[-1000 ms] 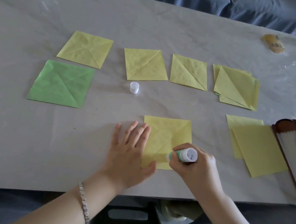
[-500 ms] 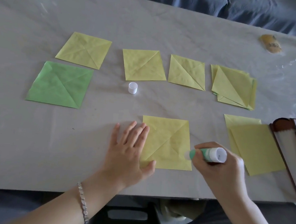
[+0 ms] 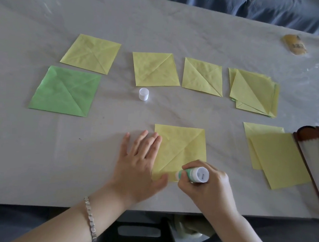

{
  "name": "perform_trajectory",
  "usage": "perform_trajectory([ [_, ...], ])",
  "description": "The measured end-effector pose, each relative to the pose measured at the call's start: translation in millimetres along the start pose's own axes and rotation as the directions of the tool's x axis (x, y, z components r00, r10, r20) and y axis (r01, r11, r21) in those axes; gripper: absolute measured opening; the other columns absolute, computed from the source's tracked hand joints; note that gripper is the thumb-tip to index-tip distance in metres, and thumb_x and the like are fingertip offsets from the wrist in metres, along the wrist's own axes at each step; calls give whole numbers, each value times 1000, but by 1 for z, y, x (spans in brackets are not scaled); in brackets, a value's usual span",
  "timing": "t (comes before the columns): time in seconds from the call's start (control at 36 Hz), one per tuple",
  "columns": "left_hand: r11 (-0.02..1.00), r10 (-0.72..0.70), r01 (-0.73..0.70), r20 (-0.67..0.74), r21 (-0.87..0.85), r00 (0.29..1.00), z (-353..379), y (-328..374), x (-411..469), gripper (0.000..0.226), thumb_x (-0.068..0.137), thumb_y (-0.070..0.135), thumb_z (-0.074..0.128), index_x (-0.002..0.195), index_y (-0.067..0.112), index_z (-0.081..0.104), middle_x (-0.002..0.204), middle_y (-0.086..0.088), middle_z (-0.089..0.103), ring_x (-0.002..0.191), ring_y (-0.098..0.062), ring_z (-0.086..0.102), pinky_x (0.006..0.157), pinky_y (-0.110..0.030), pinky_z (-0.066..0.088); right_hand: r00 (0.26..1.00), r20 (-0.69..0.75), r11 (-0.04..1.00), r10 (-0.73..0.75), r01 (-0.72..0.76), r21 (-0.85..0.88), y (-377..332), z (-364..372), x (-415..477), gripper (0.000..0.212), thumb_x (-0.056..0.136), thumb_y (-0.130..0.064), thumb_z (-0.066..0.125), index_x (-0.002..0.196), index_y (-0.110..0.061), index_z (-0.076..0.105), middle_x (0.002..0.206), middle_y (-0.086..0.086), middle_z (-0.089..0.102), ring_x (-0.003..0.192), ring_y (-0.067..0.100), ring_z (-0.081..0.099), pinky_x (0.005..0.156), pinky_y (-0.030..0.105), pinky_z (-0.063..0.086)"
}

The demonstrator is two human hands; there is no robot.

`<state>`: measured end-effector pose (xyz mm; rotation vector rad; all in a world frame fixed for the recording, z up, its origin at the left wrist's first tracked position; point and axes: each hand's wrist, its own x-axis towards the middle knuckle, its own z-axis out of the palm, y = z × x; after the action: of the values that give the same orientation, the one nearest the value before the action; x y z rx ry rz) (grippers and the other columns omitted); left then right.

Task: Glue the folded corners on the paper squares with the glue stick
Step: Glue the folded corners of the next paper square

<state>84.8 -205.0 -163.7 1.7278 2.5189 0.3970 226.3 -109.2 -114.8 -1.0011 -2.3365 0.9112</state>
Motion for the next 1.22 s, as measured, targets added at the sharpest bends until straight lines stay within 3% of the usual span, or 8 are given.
perform_trajectory([
  [0.28,1000,-2,2,2,-3,1000,1,-1,1,81,77,60,40,132,1,51,132,-11,55,126,-29,44,102,-57,26,997,-43,997,58,-60,-47,18,-32,-5,9,59,-43,52,59,-36,57,73,-19,62,61,7,57,48,16,40],
  [0.42,1000,-2,3,11,-18,1000,0,-1,1,81,77,60,39,133,2,47,132,-12,55,127,-29,40,103,-57,23,993,-69,993,97,-100,-54,27,-45,-5,15,57,-43,54,59,-29,59,72,-14,62,62,11,55,49,13,37],
  [0.61,999,-10,11,26,-32,1000,-10,8,9,78,70,55,43,127,3,54,121,-14,57,123,-33,46,102,-57,22,973,-166,986,163,-158,44,25,-59,3,15,58,-43,53,62,-31,62,66,-27,61,57,-4,55,49,3,36],
  [0.67,997,21,-19,25,-71,999,-16,17,14,76,70,54,44,125,4,56,122,-14,56,125,-35,46,103,-56,22,978,-131,987,160,-155,50,20,-55,6,2,60,-33,59,61,-34,61,65,-28,61,57,-4,55,48,4,36],
  [0.78,988,127,-118,96,-102,987,-20,35,28,76,71,55,41,126,4,57,130,-15,54,127,-34,46,104,-51,21,988,-49,989,145,-143,48,15,-44,10,8,60,-24,60,59,-32,60,63,-25,61,57,-2,56,49,5,37],
  [0.92,984,110,-84,160,-156,981,-30,46,42,88,71,58,24,141,7,39,149,-10,34,143,-26,22,113,-39,-1,981,-86,983,173,-166,80,18,-40,14,9,63,-22,64,58,-29,60,67,-15,62,56,3,54,49,8,38],
  [1.06,995,69,-50,239,-84,969,-25,53,48,107,61,72,0,151,14,0,159,-5,-5,145,-18,-12,113,-36,-17,973,-126,981,194,-191,39,23,-47,17,27,71,-4,70,60,-27,61,70,-21,62,58,-1,55,50,7,39],
  [1.22,995,-19,50,317,-89,948,-13,69,59,104,82,74,37,149,14,-15,157,-8,-19,144,-20,-18,114,-39,-13,959,-122,967,254,-252,31,32,-57,24,22,72,-10,70,59,-27,62,67,-14,62,56,5,52,48,10,38],
])
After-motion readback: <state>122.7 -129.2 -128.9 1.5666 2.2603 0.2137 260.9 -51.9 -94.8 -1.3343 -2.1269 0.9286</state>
